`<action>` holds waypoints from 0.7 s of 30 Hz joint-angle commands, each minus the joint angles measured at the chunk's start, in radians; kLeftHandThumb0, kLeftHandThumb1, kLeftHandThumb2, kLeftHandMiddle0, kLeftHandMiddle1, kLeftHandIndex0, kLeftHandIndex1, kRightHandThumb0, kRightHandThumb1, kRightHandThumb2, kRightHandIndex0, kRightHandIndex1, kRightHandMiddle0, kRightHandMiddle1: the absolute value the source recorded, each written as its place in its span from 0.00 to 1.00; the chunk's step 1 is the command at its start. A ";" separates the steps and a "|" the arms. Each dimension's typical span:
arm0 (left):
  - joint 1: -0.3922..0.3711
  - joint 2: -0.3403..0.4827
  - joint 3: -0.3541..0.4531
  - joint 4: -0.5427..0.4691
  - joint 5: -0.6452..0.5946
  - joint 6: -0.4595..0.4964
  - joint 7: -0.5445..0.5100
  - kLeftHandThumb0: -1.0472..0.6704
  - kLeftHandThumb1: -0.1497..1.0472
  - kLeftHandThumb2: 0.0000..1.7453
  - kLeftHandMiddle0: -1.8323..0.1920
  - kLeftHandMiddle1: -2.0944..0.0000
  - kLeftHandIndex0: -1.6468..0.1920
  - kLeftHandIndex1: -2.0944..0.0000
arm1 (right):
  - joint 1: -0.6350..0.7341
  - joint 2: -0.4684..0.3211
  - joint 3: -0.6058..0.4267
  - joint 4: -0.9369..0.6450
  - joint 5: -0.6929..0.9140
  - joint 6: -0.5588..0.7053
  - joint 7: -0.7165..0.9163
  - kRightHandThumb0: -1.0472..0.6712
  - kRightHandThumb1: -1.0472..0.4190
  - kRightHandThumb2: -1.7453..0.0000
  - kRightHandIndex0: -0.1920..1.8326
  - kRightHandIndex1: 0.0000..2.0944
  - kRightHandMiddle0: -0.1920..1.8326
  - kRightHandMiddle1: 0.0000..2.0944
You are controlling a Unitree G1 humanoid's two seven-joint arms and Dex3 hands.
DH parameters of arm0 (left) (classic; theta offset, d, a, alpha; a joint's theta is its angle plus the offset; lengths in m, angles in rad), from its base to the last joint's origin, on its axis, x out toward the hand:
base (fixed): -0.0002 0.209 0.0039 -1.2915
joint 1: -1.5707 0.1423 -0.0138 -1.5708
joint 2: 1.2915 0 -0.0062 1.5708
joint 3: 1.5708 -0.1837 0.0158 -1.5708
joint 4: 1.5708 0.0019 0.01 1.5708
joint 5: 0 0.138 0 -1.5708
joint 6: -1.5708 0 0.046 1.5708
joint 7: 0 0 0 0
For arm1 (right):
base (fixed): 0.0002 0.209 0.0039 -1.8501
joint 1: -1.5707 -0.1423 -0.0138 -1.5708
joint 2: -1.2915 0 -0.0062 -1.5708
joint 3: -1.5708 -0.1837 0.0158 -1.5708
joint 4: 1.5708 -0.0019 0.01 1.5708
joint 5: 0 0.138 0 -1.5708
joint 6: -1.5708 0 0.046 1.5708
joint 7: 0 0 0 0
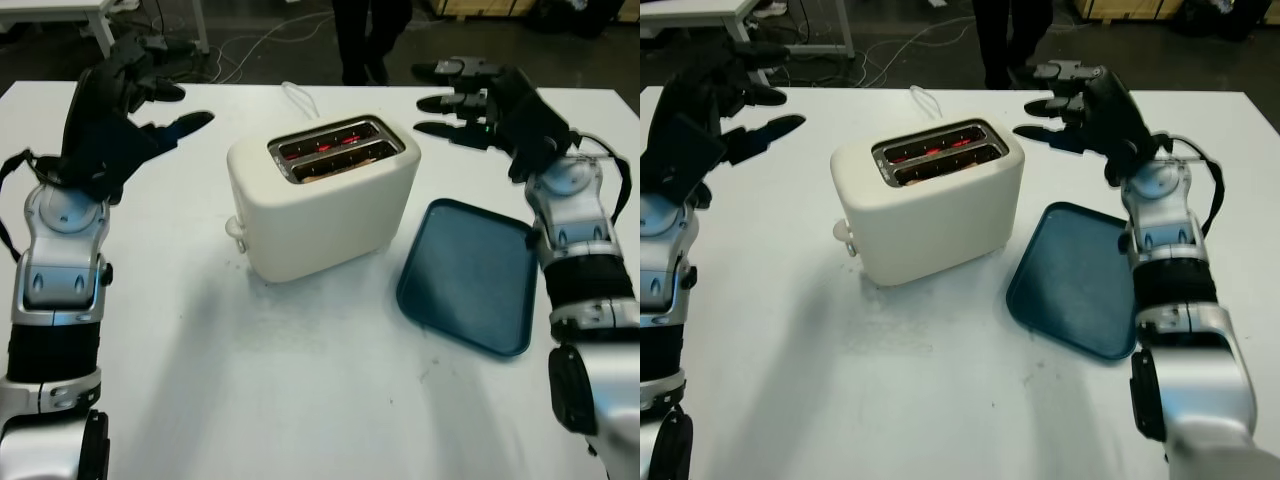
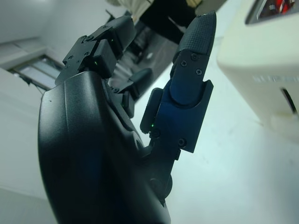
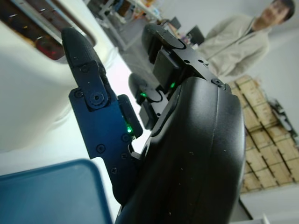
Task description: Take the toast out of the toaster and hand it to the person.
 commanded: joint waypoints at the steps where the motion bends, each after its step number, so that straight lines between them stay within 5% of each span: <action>1: 0.017 0.009 0.005 -0.035 0.012 0.029 0.002 0.25 0.88 0.00 0.76 0.58 0.70 0.76 | 0.031 -0.003 -0.007 -0.063 0.007 0.031 -0.014 0.25 0.15 1.00 0.36 0.09 0.37 0.00; 12: 0.120 -0.012 0.007 -0.191 -0.023 0.119 -0.019 0.22 0.89 0.03 0.75 0.65 0.67 0.84 | 0.115 -0.017 -0.028 -0.205 0.038 0.110 0.009 0.28 0.13 1.00 0.34 0.05 0.33 0.00; 21: 0.137 -0.032 0.002 -0.202 -0.008 0.133 -0.010 0.21 0.89 0.05 0.74 0.66 0.65 0.87 | 0.143 0.008 -0.041 -0.244 0.066 0.150 0.001 0.30 0.15 1.00 0.34 0.04 0.33 0.00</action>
